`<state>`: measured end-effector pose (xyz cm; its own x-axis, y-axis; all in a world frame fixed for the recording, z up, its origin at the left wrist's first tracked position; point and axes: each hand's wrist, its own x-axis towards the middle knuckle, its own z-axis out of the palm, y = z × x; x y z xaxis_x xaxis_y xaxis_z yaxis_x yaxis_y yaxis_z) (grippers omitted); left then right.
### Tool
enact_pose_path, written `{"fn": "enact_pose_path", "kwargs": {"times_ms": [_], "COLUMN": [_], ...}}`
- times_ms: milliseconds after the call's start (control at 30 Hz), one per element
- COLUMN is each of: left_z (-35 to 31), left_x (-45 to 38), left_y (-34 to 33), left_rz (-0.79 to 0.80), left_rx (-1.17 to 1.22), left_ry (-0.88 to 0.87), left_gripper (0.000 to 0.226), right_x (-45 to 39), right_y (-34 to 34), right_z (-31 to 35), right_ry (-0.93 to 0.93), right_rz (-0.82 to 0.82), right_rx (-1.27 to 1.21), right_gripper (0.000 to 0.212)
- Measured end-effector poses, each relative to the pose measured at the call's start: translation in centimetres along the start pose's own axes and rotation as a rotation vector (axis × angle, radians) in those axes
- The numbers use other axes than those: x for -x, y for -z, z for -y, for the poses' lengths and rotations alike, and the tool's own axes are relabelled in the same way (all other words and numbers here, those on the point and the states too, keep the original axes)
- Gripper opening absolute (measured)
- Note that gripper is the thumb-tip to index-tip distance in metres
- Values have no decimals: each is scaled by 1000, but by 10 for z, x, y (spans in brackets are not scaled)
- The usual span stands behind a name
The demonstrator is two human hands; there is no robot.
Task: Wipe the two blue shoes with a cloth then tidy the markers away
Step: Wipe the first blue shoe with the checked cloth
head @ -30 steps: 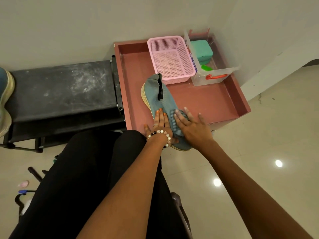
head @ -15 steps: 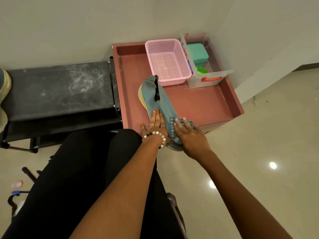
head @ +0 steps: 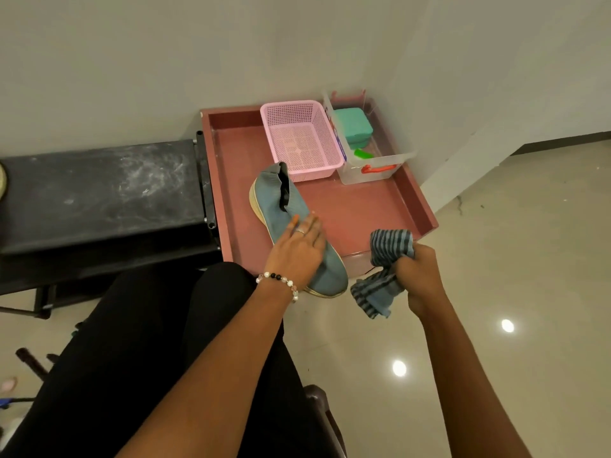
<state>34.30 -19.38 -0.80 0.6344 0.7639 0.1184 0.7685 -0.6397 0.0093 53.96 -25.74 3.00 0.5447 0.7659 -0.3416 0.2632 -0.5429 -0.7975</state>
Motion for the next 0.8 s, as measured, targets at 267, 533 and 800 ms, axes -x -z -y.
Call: {"fn": "enact_pose_path", "kwargs": {"times_ms": [267,533,800], "left_z": [2,4,1], "left_x": [10,10,12], "left_y": [-6,-11,-15], "left_rz": [487,651,622], "left_rx": [52,143,206], "left_ry": [224,214,270], "left_gripper": [57,61,61], "right_x": [-16,0,-20], "right_y": [-45,-86,-83], "right_z": [73,7,13], "right_ry": [414,851,931], "right_rz": [71,446,507], "right_rx": [367,1238,1435], "right_gripper": [19,75,60]}}
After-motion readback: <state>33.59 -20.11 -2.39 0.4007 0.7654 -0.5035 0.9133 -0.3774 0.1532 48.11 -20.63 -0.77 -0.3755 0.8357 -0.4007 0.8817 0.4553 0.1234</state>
